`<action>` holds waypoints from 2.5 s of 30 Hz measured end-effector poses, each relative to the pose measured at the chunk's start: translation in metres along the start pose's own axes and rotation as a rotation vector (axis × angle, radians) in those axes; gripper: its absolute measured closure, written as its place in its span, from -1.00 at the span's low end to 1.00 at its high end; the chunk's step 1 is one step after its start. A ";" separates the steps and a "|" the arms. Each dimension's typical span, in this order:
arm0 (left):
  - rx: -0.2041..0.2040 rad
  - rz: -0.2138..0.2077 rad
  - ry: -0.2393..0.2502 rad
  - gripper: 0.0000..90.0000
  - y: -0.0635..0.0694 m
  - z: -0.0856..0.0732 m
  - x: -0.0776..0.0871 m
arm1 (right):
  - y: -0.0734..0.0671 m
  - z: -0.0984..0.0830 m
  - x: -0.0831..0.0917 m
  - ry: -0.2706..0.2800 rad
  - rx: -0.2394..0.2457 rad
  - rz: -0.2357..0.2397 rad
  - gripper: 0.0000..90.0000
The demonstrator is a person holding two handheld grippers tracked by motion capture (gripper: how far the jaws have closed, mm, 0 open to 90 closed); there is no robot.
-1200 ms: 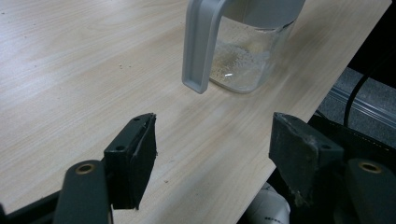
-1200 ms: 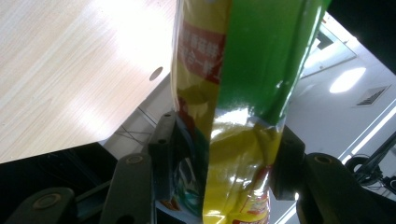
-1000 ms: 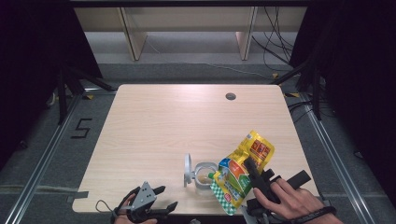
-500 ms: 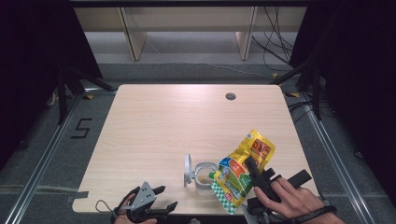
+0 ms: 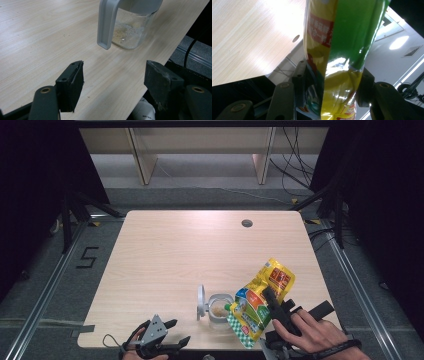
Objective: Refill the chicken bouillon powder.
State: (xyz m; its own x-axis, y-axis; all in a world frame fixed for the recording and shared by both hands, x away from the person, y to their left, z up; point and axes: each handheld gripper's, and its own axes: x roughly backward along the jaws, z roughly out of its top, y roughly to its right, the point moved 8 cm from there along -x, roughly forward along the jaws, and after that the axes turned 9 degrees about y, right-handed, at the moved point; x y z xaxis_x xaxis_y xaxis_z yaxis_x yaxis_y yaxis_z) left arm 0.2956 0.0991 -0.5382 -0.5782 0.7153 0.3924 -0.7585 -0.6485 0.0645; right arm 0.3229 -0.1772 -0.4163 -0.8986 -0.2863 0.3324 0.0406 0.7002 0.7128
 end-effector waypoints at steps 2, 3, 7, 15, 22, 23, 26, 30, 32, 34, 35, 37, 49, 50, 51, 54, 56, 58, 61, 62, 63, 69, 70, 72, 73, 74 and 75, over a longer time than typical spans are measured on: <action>0.007 0.001 0.009 -0.30 0.001 0.001 0.000 | 0.001 0.000 0.000 0.002 0.004 -0.001 0.25; 0.007 0.004 0.009 -0.30 0.001 0.001 0.000 | 0.001 0.000 0.000 0.006 0.012 -0.004 0.25; 0.015 0.006 0.002 -0.30 0.001 0.000 0.000 | 0.001 0.000 -0.001 0.006 0.009 -0.002 0.25; 0.026 0.008 0.004 -0.30 0.001 0.000 0.000 | -0.001 -0.001 -0.002 -0.005 -0.012 -0.007 0.25; 0.032 0.007 0.010 -0.30 0.002 0.000 -0.001 | -0.001 -0.002 -0.002 0.000 -0.012 -0.002 0.26; 0.003 0.003 0.010 -0.30 0.001 0.001 -0.001 | -0.002 -0.002 -0.001 -0.002 -0.026 -0.001 0.26; 0.030 0.008 0.006 -0.30 0.002 0.000 0.000 | -0.003 -0.002 0.000 -0.007 -0.050 0.000 0.26; 0.026 0.007 0.004 -0.30 0.001 0.000 0.000 | -0.003 -0.003 0.001 -0.013 -0.043 -0.012 0.26; 0.036 0.003 0.009 -0.30 0.002 0.000 -0.001 | -0.003 -0.003 0.000 -0.010 -0.052 -0.002 0.26; 0.033 0.006 0.011 -0.30 0.002 0.000 -0.001 | -0.003 -0.003 0.000 -0.015 -0.054 -0.011 0.26; 0.035 0.007 0.013 -0.30 0.002 0.001 -0.001 | -0.003 -0.003 0.000 -0.018 -0.052 -0.011 0.26; 0.035 0.006 0.013 -0.30 0.002 0.001 -0.001 | -0.003 -0.003 -0.001 -0.013 -0.049 -0.004 0.26; 0.035 0.007 0.012 -0.30 0.002 0.000 -0.001 | 0.001 -0.005 -0.001 -0.006 -0.014 -0.004 0.27; 0.035 0.006 0.012 -0.30 0.002 0.001 -0.001 | 0.001 -0.005 -0.001 -0.007 -0.014 -0.007 0.27; 0.033 0.006 0.011 -0.30 0.002 0.001 -0.001 | 0.001 -0.005 -0.001 -0.009 -0.015 -0.007 0.27; 0.007 0.003 0.010 -0.30 0.001 0.001 0.000 | 0.003 -0.005 0.000 -0.010 0.006 -0.013 0.27; 0.035 0.006 0.011 -0.30 0.002 0.000 -0.001 | 0.002 -0.006 -0.001 -0.014 -0.007 -0.022 0.27; 0.025 0.007 0.002 -0.30 0.001 0.000 0.000 | 0.002 -0.006 -0.001 -0.006 -0.002 -0.005 0.27; 0.031 0.004 0.003 -0.30 0.002 0.000 0.000 | 0.000 -0.006 0.000 -0.023 -0.038 -0.019 0.27; 0.028 0.007 0.005 -0.30 0.001 0.000 0.000 | 0.000 -0.006 0.000 -0.022 -0.037 -0.024 0.27; 0.019 0.005 0.004 -0.30 0.001 0.000 0.000 | 0.000 -0.006 0.000 -0.021 -0.038 -0.024 0.27; 0.032 0.006 0.004 -0.31 0.001 0.000 0.000 | 0.003 -0.005 -0.001 -0.007 0.005 -0.017 0.29; -0.004 0.005 0.002 -0.31 -0.002 0.001 0.000 | 0.002 -0.006 -0.001 -0.012 -0.007 -0.021 0.29; 0.006 0.005 0.008 -0.31 0.000 0.001 0.000 | 0.003 -0.006 -0.001 -0.010 0.004 -0.022 0.29; 0.013 0.005 0.013 -0.32 0.000 0.001 0.000 | 0.004 -0.006 0.000 -0.011 0.004 -0.023 0.29; -0.010 0.007 0.000 -0.32 -0.002 0.001 0.001 | 0.004 -0.006 0.000 -0.011 0.007 -0.023 0.29; -0.014 0.008 0.001 -0.32 -0.003 0.001 0.000 | 0.004 -0.006 -0.001 -0.011 0.007 -0.021 0.29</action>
State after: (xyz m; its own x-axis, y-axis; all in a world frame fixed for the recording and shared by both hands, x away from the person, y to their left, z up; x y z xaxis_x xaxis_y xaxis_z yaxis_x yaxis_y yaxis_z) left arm 0.2976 0.1010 -0.5375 -0.5847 0.7102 0.3922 -0.7579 -0.6505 0.0481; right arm 0.3261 -0.1781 -0.4101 -0.9041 -0.2940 0.3101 0.0184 0.6982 0.7157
